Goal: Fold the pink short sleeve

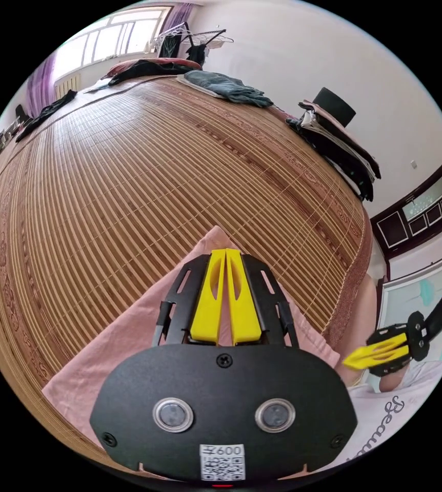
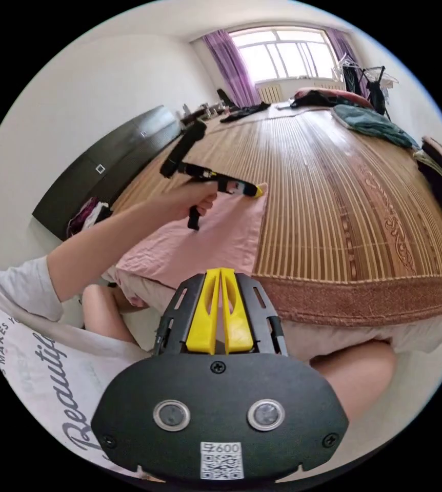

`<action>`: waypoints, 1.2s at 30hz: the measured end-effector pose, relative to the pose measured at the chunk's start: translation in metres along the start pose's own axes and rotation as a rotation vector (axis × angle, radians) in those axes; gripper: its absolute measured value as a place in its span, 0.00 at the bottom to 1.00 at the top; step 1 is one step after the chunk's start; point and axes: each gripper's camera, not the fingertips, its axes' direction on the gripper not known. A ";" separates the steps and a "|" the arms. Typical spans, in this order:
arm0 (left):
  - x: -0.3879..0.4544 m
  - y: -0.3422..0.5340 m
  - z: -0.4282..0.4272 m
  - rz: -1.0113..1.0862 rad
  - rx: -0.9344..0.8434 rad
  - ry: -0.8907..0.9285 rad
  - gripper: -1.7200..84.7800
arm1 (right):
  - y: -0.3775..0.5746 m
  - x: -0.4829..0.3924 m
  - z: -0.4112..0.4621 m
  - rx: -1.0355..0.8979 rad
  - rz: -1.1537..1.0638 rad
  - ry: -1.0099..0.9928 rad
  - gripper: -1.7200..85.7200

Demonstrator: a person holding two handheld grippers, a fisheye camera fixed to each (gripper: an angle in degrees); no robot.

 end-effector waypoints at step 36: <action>-0.271 0.173 -0.181 -0.302 0.146 0.534 0.04 | 0.024 0.214 0.001 -0.308 -0.008 0.041 0.01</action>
